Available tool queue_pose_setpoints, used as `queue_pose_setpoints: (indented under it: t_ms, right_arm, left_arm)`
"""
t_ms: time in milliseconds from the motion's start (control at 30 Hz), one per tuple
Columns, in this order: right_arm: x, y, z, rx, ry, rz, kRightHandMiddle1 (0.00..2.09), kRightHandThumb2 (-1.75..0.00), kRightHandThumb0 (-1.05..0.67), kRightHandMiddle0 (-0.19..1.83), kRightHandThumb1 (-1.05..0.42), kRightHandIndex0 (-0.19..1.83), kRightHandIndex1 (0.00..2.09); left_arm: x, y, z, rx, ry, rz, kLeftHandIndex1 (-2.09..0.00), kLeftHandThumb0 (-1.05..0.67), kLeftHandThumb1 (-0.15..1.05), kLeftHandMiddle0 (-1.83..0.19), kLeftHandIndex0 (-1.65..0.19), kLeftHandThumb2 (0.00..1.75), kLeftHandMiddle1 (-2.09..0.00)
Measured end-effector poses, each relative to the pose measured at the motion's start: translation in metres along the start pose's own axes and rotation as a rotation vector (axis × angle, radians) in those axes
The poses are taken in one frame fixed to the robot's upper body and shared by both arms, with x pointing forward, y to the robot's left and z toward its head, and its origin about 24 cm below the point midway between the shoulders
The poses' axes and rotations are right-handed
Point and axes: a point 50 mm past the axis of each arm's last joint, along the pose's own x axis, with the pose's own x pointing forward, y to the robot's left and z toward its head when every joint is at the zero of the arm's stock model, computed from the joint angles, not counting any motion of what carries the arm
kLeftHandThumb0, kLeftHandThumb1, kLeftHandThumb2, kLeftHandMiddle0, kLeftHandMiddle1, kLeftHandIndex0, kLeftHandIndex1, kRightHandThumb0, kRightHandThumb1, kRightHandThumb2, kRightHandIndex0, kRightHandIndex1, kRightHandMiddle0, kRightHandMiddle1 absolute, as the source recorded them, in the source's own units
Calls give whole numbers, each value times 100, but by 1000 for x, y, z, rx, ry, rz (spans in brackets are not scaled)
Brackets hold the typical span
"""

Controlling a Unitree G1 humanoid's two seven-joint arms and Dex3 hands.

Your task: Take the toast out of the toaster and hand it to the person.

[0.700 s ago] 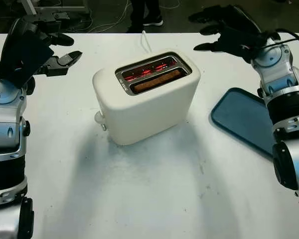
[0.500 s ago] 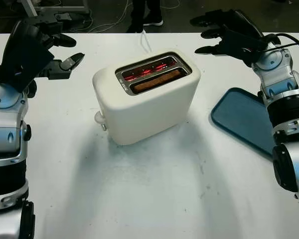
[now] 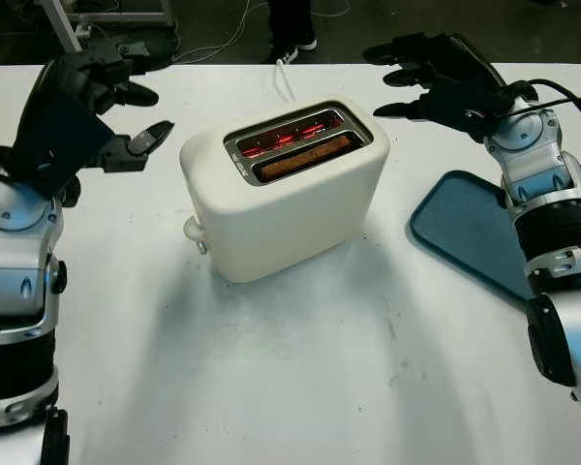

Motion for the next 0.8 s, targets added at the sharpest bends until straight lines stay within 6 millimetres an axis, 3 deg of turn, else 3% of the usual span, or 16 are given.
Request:
queue_pose_setpoints:
  t_ms: [233, 800]
  right_arm:
    - [-8, 3, -10, 36, 30, -13, 1, 0, -28, 62, -84, 69, 7]
    - [-15, -6, -12, 94, 54, -56, 1, 0, -40, 62, -83, 71, 5]
  left_arm:
    - [-1, 1, 2, 6, 6, -4, -35, -8, 60, -21, -50, 66, -105]
    - [-4, 4, -2, 1, 27, -5, -41, -14, 65, -27, -50, 63, -105]
